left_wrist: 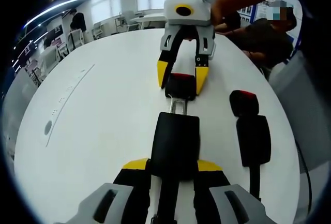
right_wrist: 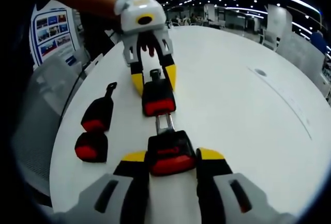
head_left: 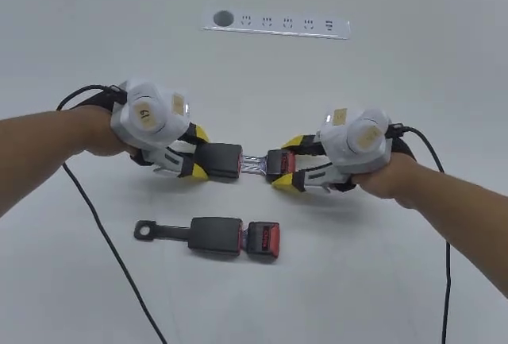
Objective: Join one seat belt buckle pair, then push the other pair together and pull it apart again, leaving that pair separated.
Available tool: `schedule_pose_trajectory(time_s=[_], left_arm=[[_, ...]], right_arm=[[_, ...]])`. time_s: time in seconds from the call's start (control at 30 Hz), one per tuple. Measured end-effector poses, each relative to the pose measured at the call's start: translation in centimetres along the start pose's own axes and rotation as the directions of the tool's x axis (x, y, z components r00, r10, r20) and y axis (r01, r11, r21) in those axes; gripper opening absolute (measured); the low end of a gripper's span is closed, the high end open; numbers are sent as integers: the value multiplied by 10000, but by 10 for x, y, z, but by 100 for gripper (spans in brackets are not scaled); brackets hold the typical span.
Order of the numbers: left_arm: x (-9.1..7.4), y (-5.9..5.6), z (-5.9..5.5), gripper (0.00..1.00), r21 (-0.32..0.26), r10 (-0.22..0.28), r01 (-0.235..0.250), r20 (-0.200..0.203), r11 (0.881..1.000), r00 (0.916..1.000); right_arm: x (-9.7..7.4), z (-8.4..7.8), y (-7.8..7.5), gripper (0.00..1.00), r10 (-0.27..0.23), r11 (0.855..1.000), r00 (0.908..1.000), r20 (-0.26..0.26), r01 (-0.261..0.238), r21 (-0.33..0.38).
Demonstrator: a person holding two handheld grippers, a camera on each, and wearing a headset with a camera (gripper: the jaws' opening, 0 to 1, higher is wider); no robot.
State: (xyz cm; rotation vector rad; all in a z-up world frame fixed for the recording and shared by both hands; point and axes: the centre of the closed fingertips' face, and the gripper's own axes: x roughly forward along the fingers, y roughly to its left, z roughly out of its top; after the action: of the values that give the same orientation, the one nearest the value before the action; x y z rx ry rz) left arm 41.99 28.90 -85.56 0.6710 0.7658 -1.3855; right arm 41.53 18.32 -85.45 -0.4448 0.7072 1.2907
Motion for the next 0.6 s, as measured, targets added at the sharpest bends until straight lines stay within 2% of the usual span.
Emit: schedule_pose_trajectory(time_s=[0.4,0.6], left_arm=[[0,0,0,33,-68,32,-33,-179,10000,9998],[0,-1,0,33,-115,47,-50,-283,9999,9996]], right_arm=[[-22,-19,-2,35,-112,9998,9999,-125,113,138],[-36,-37,-6,35,-254,9992,9994,-229,261,303]])
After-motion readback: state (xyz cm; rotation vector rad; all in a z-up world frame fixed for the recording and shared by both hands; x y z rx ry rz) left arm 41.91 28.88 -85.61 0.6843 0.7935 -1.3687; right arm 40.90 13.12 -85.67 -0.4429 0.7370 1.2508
